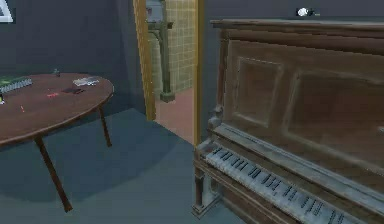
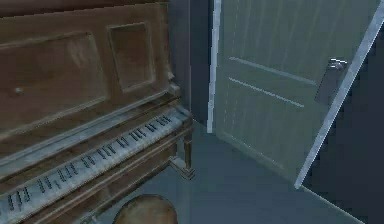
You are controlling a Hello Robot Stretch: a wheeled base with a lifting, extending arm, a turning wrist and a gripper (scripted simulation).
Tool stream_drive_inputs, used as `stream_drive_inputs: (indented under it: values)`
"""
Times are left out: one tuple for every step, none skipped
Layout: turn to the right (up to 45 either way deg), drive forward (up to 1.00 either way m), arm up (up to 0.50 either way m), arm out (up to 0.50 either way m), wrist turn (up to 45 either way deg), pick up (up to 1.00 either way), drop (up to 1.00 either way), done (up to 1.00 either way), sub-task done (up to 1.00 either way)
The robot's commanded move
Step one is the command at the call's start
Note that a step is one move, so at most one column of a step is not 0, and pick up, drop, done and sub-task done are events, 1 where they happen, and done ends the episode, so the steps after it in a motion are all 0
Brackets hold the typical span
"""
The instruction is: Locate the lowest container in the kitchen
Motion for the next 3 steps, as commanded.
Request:
stream_drive_inputs:
  values:
    - [-15.0, 0.0, 0.0, 0.0, 0.0, 0.0, 0.0, 0.0, 0.0]
    - [0.0, 1.0, 0.0, 0.0, 0.0, 0.0, 0.0, 0.0, 0.0]
    - [12.0, 0.0, 0.0, 0.0, 0.0, 0.0, 0.0, 0.0, 0.0]
